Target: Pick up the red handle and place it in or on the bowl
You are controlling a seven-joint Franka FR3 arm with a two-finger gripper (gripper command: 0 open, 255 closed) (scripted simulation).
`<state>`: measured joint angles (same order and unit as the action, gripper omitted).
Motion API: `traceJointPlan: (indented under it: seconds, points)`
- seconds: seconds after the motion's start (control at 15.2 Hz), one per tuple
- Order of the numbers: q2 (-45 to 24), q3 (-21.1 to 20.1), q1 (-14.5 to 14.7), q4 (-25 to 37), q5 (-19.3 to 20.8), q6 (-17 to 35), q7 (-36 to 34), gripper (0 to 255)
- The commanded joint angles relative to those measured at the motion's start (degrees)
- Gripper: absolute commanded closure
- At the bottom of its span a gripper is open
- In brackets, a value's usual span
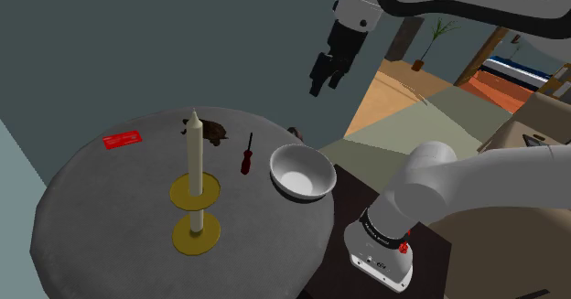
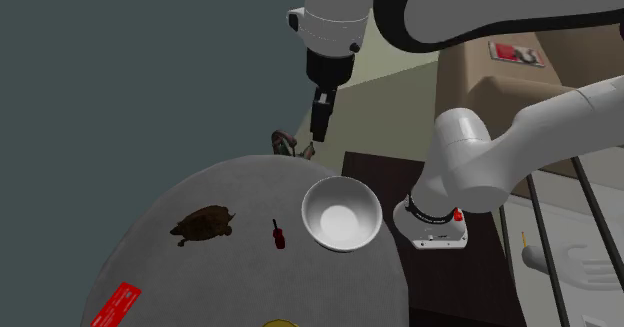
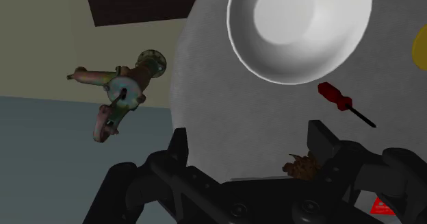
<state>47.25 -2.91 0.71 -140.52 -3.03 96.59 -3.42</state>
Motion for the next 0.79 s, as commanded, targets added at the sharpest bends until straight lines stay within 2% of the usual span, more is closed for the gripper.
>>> traceJointPlan:
  seconds: [0.0,0.4,0.73]
  points:
    - [0.0,0.0,0.0,0.0,0.0,0.0,0.0,0]
    - [1.34,-6.66,2.99,-9.48,-4.07,14.13,-5.24,0]
    - [-1.43,-13.27,5.38,-14.87,-7.07,27.29,-10.06,0]
